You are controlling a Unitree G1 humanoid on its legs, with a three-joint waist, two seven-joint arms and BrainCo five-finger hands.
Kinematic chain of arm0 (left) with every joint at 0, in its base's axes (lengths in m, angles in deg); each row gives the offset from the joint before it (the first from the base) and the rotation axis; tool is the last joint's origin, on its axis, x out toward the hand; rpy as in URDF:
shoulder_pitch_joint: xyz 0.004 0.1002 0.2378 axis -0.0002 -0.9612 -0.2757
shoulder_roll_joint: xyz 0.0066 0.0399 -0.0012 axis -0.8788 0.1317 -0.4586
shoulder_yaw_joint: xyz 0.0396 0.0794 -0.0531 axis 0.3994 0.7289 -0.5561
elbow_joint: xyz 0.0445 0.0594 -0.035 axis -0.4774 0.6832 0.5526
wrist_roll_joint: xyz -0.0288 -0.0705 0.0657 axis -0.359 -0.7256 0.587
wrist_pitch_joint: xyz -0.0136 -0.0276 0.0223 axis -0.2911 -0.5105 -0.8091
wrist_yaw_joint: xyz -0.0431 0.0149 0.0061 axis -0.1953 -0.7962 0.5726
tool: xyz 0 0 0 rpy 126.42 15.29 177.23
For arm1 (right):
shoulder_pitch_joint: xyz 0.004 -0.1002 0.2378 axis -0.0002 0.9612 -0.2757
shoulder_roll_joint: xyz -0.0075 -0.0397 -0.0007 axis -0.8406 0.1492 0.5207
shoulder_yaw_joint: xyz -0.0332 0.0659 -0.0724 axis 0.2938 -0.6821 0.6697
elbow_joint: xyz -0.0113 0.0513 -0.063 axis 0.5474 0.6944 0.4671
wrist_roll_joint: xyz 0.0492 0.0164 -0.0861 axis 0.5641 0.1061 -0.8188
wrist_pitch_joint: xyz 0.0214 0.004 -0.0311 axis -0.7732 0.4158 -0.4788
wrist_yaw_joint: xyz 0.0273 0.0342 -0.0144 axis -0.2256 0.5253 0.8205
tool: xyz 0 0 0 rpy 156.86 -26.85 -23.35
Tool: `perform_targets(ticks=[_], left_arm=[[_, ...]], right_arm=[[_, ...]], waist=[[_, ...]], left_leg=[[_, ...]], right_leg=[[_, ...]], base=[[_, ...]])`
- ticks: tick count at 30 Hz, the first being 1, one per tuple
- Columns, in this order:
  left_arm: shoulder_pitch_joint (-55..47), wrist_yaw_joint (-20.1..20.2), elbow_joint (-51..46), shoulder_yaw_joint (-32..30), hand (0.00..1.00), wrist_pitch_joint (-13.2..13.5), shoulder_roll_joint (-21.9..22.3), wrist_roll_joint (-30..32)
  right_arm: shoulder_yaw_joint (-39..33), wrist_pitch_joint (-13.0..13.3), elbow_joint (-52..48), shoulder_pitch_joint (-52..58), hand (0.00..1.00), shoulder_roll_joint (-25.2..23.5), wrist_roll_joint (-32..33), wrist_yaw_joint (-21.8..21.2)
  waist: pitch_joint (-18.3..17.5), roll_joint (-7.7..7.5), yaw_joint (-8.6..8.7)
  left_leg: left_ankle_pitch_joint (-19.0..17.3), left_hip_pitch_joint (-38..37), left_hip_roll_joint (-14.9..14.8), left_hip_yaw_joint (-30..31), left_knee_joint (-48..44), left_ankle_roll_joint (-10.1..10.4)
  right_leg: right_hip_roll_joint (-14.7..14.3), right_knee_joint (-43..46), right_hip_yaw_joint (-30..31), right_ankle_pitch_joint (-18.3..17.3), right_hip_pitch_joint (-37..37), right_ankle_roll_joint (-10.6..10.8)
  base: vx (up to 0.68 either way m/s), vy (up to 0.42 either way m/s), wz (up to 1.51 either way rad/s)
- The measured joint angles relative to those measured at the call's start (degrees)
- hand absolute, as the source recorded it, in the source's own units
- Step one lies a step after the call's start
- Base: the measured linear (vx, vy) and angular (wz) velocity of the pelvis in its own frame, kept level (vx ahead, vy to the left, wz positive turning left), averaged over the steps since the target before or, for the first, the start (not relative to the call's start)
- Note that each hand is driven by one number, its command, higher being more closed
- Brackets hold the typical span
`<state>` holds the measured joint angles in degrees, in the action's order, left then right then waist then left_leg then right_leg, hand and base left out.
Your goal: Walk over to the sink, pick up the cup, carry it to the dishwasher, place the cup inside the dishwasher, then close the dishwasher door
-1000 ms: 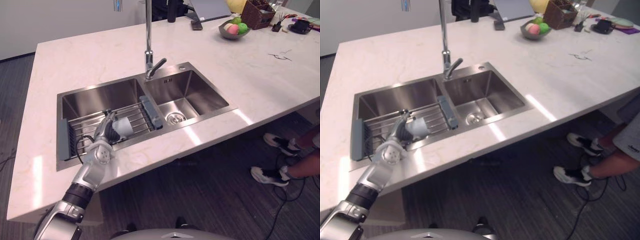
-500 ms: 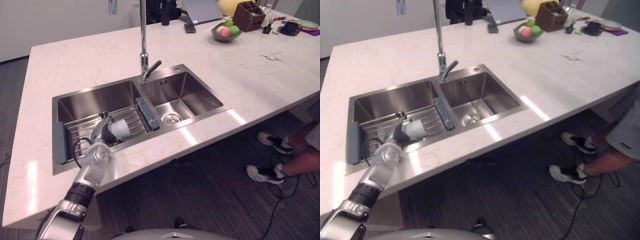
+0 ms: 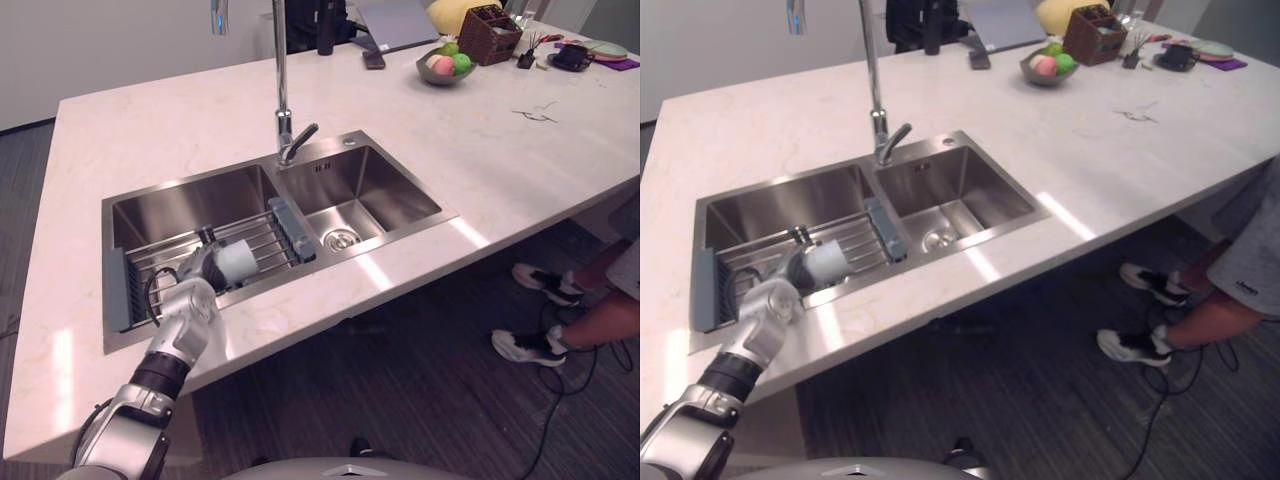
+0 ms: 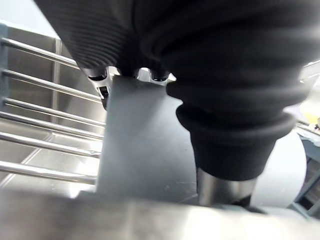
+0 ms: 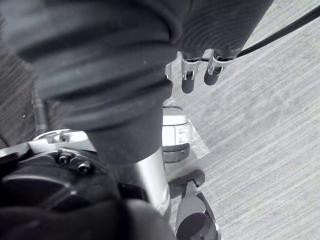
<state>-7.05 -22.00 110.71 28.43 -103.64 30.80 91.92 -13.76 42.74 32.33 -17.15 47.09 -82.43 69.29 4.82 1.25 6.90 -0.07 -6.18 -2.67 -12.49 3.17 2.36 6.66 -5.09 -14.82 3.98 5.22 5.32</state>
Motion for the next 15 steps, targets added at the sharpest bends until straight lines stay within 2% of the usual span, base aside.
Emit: perform_targets(ticks=[15], left_arm=[[3.6,12.28,4.2,0.03,0.0,0.56,-3.8,9.79]], right_arm=[[0.0,-0.27,-0.19,0.05,0.0,0.16,0.03,-0.22]], waist=[[-0.2,0.32,0.94]], left_leg=[[0.02,0.0,0.01,0.03,0.13,0.06]], right_leg=[[0.01,0.0,-0.09,-0.11,-0.03,0.1]], base=[[0.0,0.0,0.0]])
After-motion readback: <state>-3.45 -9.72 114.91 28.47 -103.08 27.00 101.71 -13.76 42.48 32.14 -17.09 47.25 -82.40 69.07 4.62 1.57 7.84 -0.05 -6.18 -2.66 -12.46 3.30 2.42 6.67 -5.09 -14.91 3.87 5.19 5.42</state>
